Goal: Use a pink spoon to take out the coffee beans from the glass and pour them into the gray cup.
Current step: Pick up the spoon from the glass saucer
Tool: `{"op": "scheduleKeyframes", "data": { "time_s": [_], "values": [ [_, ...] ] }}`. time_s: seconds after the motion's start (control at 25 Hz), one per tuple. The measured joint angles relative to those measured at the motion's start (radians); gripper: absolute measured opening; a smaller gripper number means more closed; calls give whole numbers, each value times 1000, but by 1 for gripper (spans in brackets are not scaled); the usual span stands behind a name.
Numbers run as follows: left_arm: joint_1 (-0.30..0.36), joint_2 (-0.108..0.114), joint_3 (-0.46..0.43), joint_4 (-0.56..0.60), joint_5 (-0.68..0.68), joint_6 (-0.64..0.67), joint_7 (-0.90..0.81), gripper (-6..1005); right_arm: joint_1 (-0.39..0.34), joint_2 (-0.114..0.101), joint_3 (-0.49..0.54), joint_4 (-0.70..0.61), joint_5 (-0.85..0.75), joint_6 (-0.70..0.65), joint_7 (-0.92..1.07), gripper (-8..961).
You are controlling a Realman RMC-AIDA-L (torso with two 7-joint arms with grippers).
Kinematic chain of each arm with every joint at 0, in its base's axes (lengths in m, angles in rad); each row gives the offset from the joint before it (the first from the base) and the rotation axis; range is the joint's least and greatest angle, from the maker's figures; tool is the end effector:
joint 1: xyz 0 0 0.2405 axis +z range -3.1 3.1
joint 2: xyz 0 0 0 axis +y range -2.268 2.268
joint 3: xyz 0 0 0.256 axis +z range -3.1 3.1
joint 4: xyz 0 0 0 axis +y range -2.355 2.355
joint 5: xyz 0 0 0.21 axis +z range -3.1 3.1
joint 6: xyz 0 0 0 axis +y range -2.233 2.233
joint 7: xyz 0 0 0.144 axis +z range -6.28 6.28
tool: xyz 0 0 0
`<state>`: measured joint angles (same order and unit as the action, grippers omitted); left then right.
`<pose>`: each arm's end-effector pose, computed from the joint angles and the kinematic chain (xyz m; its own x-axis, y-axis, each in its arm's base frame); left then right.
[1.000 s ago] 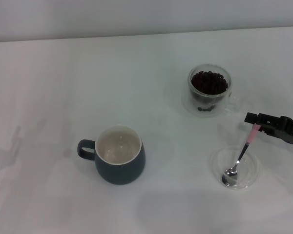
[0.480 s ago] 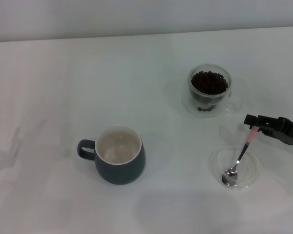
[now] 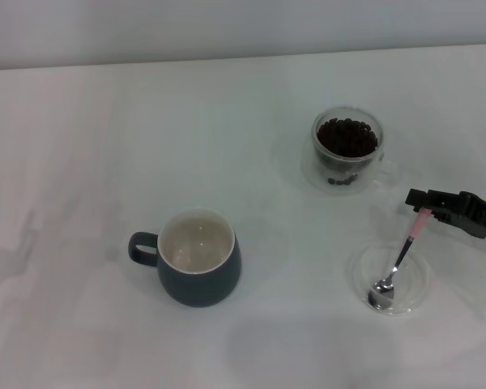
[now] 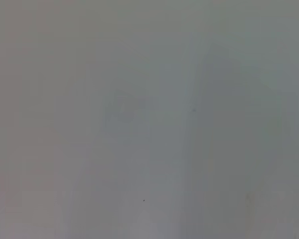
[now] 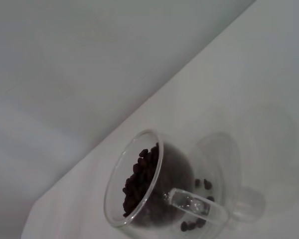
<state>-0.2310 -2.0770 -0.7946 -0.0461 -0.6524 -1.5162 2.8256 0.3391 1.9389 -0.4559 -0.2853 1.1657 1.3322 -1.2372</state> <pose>-0.3528 0.2368 -0.0082 0.6579 -0.0944 0.7472 0.7028 -0.2795 -0.6541 0.3898 0.2673 0.0189 -0.0617 -0.7531 -0.6550 -0.9862 -0.0548 0.1560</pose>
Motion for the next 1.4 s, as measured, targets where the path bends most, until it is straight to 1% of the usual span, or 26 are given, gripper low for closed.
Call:
{"op": "scheduleKeyframes", "data": {
  "time_s": [0.16, 0.44, 0.8, 0.92, 1.12, 1.4],
  "values": [
    [-4, 0, 0, 0, 0, 7, 0, 623, 2, -5, -2, 0, 0, -2, 7, 359],
    [-4, 0, 0, 0, -2, 10, 0, 625, -1, -15, -7, 0, 0, 8, 20, 344],
    [-11, -2, 0, -5, -3, 22, 0, 624, 1, -10, -13, 1, 1, 28, 23, 345],
    [-13, -3, 0, -7, -3, 31, 0, 625, 1, -10, -9, -1, 1, 32, 24, 288],
    [-16, -5, 0, -9, -3, 36, 0, 624, -2, -16, -10, -1, 1, 27, 24, 192],
    [-24, -5, 1, -11, -1, 46, 0, 623, 19, -20, -23, -9, -21, 23, 17, 201]
  ]
}}
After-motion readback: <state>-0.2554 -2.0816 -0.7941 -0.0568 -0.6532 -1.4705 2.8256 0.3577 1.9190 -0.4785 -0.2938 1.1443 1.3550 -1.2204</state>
